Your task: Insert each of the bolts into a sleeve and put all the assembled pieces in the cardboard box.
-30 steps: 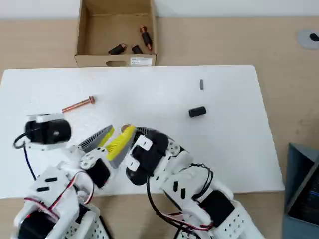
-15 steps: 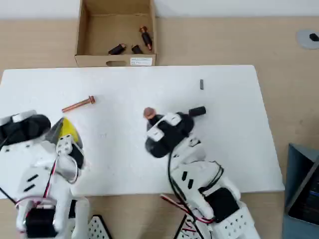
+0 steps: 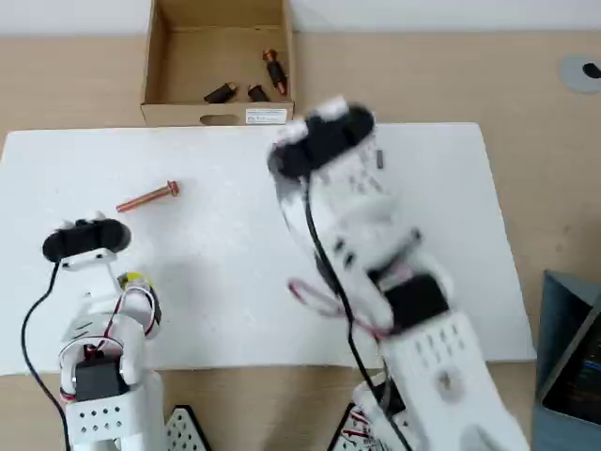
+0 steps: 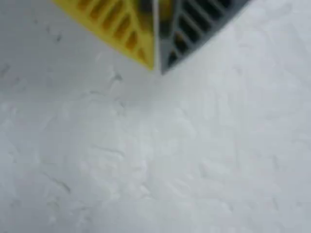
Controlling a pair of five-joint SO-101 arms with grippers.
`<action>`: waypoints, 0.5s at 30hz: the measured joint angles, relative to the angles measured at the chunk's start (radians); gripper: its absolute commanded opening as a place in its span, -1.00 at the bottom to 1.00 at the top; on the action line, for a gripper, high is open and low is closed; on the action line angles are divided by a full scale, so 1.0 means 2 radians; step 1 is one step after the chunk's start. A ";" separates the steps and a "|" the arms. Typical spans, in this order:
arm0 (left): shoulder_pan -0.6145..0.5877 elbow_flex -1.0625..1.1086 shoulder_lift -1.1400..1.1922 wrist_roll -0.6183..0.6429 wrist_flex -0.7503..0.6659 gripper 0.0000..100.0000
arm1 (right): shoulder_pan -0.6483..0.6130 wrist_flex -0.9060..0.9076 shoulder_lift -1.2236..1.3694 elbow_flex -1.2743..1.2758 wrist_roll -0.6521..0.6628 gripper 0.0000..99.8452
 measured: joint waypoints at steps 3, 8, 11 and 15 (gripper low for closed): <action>0.000 0.002 0.000 -0.015 0.000 -1.00 | 0.017 0.000 0.107 -0.082 0.007 -0.98; 0.000 0.002 0.000 -0.018 0.000 -1.00 | 0.033 -0.018 0.288 -0.225 0.075 -0.98; 0.000 0.002 0.000 -0.018 0.000 -1.00 | 0.035 -0.048 0.390 -0.308 0.127 -0.98; 0.000 0.002 0.000 -0.018 0.000 -1.00 | 0.034 -0.077 0.519 -0.412 0.196 -0.98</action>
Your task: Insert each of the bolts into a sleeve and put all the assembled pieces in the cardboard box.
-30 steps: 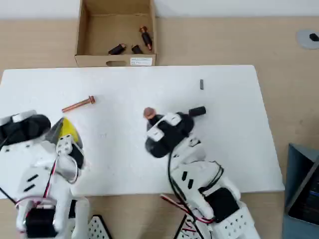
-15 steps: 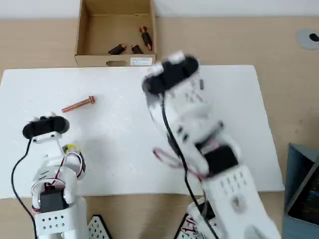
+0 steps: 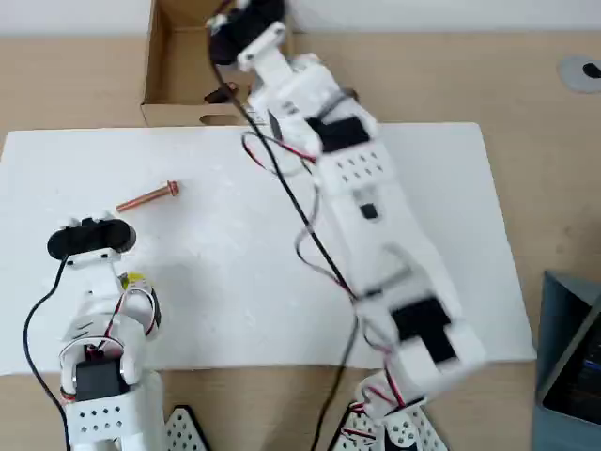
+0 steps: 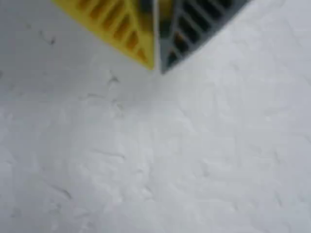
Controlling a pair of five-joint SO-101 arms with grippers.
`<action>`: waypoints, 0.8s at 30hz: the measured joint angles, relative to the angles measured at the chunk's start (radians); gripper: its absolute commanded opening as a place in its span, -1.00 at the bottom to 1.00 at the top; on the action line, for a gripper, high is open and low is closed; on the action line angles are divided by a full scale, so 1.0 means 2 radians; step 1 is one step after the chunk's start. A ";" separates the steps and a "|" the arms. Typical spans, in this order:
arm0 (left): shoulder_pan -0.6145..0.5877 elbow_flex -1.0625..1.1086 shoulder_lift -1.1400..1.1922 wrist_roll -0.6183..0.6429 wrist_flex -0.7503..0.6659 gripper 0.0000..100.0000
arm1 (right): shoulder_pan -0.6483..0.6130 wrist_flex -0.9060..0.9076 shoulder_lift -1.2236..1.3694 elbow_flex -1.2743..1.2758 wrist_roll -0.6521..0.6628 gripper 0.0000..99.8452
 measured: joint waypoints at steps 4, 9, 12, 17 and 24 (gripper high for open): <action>0.000 0.000 0.000 0.000 0.000 -1.00 | 0.000 -0.007 0.121 -0.107 0.047 -0.98; 0.000 0.000 0.000 0.000 0.000 -1.00 | 0.000 -0.008 0.257 -0.249 0.104 -0.97; 0.000 0.000 0.000 0.000 0.000 -1.00 | 0.000 -0.008 0.328 -0.328 0.140 -0.92; 0.000 0.000 0.000 0.000 0.000 -1.00 | 0.000 0.025 0.409 -0.440 0.163 -0.71; 0.000 0.000 0.000 0.000 0.000 -1.00 | 0.000 0.067 0.460 -0.555 0.164 -0.71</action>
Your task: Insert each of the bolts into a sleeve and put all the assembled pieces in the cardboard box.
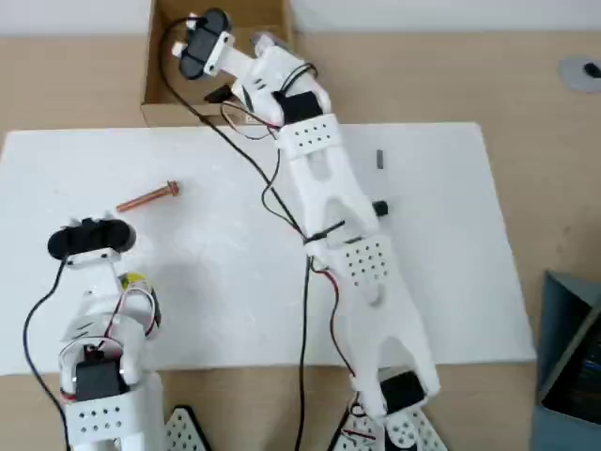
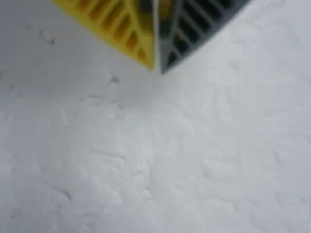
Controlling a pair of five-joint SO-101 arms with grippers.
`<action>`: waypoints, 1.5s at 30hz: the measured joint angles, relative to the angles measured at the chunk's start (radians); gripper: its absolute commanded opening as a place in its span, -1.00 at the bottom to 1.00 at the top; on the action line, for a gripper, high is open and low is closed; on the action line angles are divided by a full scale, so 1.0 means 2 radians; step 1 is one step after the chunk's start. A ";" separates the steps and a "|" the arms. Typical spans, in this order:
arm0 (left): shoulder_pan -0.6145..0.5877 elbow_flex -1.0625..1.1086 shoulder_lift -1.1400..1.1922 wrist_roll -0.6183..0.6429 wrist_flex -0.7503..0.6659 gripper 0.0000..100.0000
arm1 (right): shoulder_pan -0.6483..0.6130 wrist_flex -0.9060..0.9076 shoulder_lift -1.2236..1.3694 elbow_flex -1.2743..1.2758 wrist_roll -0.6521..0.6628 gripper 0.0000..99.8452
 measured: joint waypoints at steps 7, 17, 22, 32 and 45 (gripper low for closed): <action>0.000 0.000 0.000 0.000 0.000 -1.00 | 0.000 0.033 0.012 -0.055 0.000 -0.71; 0.000 0.000 0.000 0.000 0.000 -1.00 | 0.000 0.213 0.012 -0.186 0.000 -0.99; 0.000 0.000 0.000 0.000 0.000 -1.00 | 0.010 0.291 -0.002 -0.189 -0.007 -0.98; 0.000 0.000 0.000 0.000 0.000 -1.00 | 0.021 0.448 -0.104 -0.189 -0.098 -0.98; 0.000 0.000 0.000 0.000 0.000 -1.00 | 0.053 0.511 -0.232 -0.166 -0.167 -0.98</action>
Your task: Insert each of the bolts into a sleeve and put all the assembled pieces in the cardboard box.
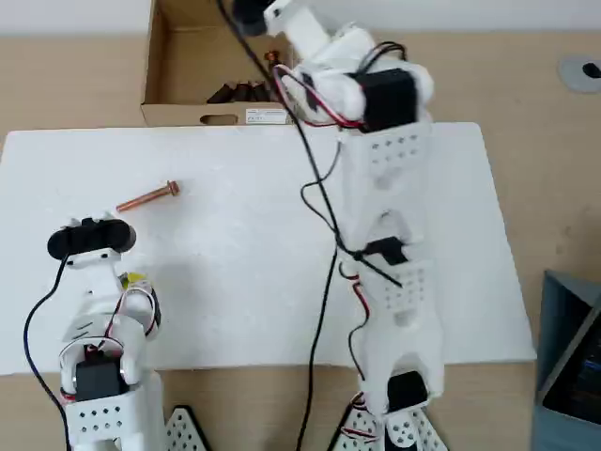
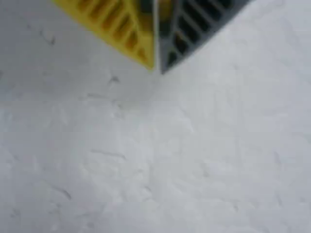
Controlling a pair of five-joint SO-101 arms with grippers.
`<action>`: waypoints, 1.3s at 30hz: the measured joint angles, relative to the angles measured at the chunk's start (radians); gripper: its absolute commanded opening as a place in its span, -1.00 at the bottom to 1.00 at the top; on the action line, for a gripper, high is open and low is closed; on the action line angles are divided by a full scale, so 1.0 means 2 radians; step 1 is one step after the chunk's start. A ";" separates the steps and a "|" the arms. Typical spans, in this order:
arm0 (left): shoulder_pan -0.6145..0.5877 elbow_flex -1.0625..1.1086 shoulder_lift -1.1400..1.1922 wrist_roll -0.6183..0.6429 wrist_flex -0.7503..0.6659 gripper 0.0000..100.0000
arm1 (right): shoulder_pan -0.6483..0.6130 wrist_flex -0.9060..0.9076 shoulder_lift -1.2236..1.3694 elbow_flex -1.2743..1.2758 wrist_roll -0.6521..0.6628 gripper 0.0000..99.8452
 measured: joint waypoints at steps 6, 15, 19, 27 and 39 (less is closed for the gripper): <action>0.000 0.000 0.000 0.000 0.000 -1.00 | 0.032 0.000 -0.110 0.138 -0.054 -0.98; 0.000 0.000 0.000 0.000 0.000 -1.00 | 0.039 0.000 -0.305 0.442 -0.190 -0.98; 0.000 0.000 0.000 0.000 0.000 -1.00 | 0.042 0.000 -0.354 0.553 -0.281 -0.98; 0.000 0.000 0.000 0.000 0.000 -1.00 | 0.057 0.000 -0.370 0.704 -0.416 -0.98; 0.000 0.000 0.000 0.000 0.000 -1.00 | 0.093 0.000 -0.303 0.754 -0.463 -0.61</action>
